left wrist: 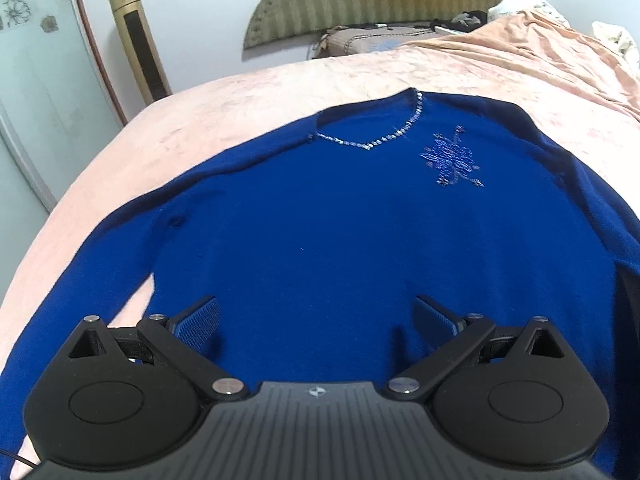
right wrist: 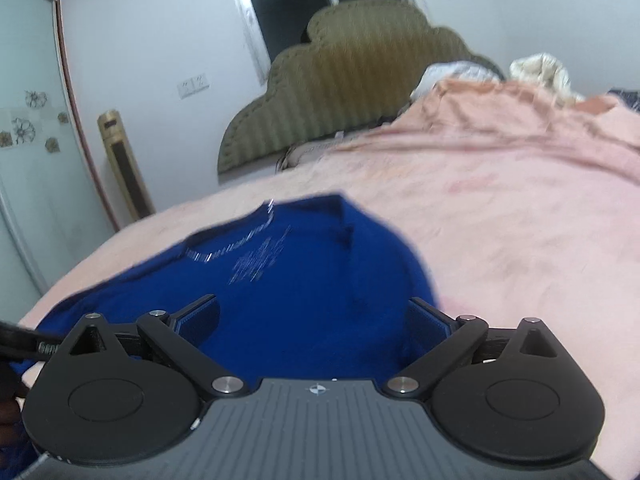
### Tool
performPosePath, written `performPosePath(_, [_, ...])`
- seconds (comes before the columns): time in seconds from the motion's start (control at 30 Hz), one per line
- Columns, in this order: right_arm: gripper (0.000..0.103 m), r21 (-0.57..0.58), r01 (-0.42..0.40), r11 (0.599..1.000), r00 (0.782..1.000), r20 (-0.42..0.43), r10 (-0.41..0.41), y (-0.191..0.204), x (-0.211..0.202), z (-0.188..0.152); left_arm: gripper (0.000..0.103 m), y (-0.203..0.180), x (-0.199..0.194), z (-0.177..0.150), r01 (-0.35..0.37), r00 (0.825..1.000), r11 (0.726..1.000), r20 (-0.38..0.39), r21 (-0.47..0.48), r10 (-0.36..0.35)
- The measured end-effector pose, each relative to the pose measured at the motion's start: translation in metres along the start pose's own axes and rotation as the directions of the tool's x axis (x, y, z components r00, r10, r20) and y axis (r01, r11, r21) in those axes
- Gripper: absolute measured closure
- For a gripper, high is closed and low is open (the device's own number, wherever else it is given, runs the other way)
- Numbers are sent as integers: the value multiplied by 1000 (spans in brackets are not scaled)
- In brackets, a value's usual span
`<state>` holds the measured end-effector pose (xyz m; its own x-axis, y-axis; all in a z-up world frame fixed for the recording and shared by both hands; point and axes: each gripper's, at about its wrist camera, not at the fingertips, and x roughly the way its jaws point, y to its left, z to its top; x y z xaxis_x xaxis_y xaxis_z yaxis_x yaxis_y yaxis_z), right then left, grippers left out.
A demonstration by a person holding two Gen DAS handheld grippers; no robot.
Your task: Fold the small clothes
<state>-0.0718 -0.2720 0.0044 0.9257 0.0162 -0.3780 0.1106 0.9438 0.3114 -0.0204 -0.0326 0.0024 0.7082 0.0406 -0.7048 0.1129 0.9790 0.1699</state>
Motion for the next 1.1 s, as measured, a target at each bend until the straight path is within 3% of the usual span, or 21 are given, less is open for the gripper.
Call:
performPosePath(0.1, [6, 7, 82, 997, 994, 72, -82, -31, -19, 31, 0, 4, 3, 1, 14, 1000, 1000, -15, -23, -15])
performPosePath(0.2, [2, 34, 250, 968, 948, 196, -252, -73, -47, 67, 0, 0, 7, 1, 19, 999, 1000, -27, -22, -20])
performPosePath(0.27, [0, 54, 391, 919, 887, 244, -392, -103, -58, 89, 0, -4, 8, 0, 29, 999, 999, -33, -15, -29])
performPosePath(0.3, [0, 54, 463, 885, 845, 274, -459, -117, -61, 96, 0, -7, 8, 0, 35, 999, 999, -34, -8, -35])
performPosePath(0.37, [0, 16, 636, 772, 736, 288, -612, -136, -57, 101, 0, -12, 7, -1, 41, 999, 999, -27, 18, -41])
performPosePath(0.4, [0, -10, 676, 737, 712, 270, -649, -141, -56, 101, 0, -15, 6, -2, 36, 999, 999, -21, 31, -35])
performPosePath(0.43, [0, -19, 669, 743, 721, 259, -642, -144, -58, 98, 0, -17, 6, -1, 27, 1000, 999, -17, 39, -27])
performPosePath(0.47, [0, -13, 640, 768, 747, 245, -618, -143, -60, 93, 0, -19, 6, -1, 21, 1000, 999, -15, 44, -21])
performPosePath(0.5, [0, 5, 593, 805, 787, 210, -581, -143, -60, 86, 0, -20, 7, 0, 23, 1000, 999, -16, 47, -22])
performPosePath(0.53, [0, 30, 511, 859, 850, 132, -510, -143, -56, 80, 0, -21, 7, 1, 28, 999, 998, -18, 48, -27])
performPosePath(0.6, [0, 58, 301, 952, 954, -34, -299, -138, -40, 65, 0, -23, 6, 1, 31, 999, 998, -19, 57, -30])
performPosePath(0.63, [1, 48, 224, 973, 973, -66, -221, -132, -34, 59, 0, -24, 5, 1, 27, 1000, 998, -17, 65, -26])
performPosePath(0.67, [1, 6, 202, 979, 977, -66, -201, -121, -28, 52, 0, -24, 5, 1, 22, 1000, 997, -13, 73, -21])
performPosePath(0.7, [1, -73, 243, 967, 968, -45, -246, -113, -25, 48, 0, -24, 4, 1, 19, 1000, 997, -10, 78, -18])
performPosePath(0.77, [0, -242, 356, 903, 929, -10, -369, -105, -19, 45, 0, -23, 1, 0, 15, 1000, 997, 0, 81, -15])
performPosePath(0.8, [0, -297, 366, 882, 921, -22, -390, -111, -18, 47, 0, -22, 1, 0, 11, 1000, 997, 5, 81, -12])
performPosePath(0.93, [2, -392, 193, 899, 951, -150, -270, -123, -31, 39, 0, -24, 6, 1, 13, 1000, 997, -7, 78, -13])
performPosePath(1.0, [6, -413, 186, 891, 947, -165, -274, -124, -33, 29, 0, -28, 10, 1, 31, 999, 996, -23, 82, -29])
performPosePath(1.07, [20, -420, 198, 886, 937, -185, -297, -129, -25, 26, 0, -35, 11, 1, 47, 999, 994, -31, 100, -44])
performPosePath(1.1, [23, -412, 204, 888, 927, -210, -310, -132, -23, 25, 0, -38, 9, 1, 49, 999, 992, -26, 113, -46])
